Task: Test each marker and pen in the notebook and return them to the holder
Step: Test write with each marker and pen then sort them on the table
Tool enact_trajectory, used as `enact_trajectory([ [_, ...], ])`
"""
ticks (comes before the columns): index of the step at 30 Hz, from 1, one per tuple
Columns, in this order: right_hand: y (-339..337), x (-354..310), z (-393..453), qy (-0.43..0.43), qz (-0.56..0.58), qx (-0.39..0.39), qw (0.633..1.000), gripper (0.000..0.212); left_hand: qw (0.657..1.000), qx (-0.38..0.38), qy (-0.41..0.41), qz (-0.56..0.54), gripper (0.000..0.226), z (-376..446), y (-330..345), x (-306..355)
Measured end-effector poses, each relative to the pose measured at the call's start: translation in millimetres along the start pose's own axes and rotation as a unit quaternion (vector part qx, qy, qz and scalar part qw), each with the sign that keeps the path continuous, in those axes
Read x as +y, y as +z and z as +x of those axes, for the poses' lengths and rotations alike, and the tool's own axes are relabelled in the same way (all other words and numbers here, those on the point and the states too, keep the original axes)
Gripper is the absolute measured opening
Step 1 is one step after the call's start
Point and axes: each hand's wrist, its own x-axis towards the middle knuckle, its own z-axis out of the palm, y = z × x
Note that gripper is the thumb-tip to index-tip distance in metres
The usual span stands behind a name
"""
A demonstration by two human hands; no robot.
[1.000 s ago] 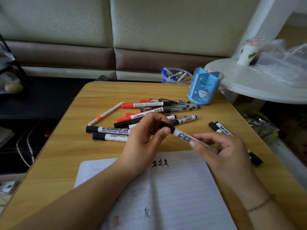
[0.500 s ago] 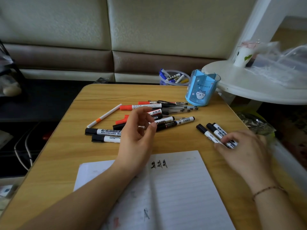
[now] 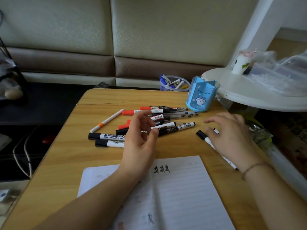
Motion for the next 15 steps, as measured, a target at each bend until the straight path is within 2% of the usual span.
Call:
enact_trajectory([
  [4,8,-18,34,-0.158,-0.093,-0.12,0.976,0.033,1.0,-0.019,-0.007,0.016,0.037,-3,1,6],
  [7,18,-26,47,-0.176,-0.097,-0.169,0.965,0.035,0.999,-0.018,-0.011,0.025,0.033,-2,0,7],
  [11,18,-26,51,-0.2,-0.113,-0.147,0.962,0.021,0.999,-0.019,-0.003,0.05,0.032,-1,-1,5],
  [15,-6,-12,37,-0.23,-0.119,-0.094,0.961,0.019,0.992,-0.035,0.024,0.117,0.038,-2,0,3],
])
